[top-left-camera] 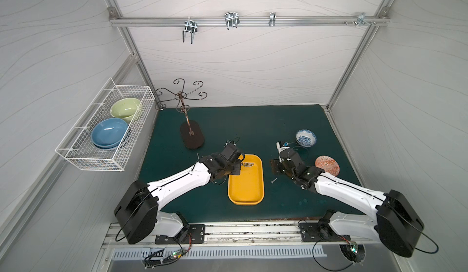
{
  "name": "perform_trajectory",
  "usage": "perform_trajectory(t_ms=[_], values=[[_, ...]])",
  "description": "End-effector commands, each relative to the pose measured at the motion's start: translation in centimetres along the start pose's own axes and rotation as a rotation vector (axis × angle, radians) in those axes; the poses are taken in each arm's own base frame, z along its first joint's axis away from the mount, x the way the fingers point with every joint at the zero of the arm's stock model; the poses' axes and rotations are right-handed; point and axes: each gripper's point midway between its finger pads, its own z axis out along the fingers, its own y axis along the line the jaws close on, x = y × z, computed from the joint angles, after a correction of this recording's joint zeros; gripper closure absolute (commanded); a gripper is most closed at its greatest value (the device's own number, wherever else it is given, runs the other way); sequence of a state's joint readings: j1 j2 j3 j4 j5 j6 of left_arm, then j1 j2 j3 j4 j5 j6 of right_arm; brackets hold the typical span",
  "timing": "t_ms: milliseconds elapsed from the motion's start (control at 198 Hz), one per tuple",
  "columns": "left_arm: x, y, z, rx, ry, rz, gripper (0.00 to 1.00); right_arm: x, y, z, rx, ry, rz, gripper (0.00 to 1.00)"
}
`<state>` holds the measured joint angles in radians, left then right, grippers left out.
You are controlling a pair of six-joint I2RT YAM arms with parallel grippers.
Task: Take out the screws from the storage box
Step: Place the screw at the center of the board.
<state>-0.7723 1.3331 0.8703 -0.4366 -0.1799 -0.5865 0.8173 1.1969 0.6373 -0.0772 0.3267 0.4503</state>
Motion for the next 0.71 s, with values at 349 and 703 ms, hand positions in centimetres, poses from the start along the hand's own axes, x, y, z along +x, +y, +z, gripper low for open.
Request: perform_trajectory(t_ms=[349, 703], values=[[1.9, 9.1, 0.7, -0.143, -0.051, -0.296, 1.00, 0.6, 7.3, -0.4, -0.073, 0.033, -0.144, 0.54], [2.4, 12.5, 1.9, -0.289, -0.063, -0.341, 1.00, 2.6, 12.6, 1.4, -0.153, 0.078, -0.218, 0.56]])
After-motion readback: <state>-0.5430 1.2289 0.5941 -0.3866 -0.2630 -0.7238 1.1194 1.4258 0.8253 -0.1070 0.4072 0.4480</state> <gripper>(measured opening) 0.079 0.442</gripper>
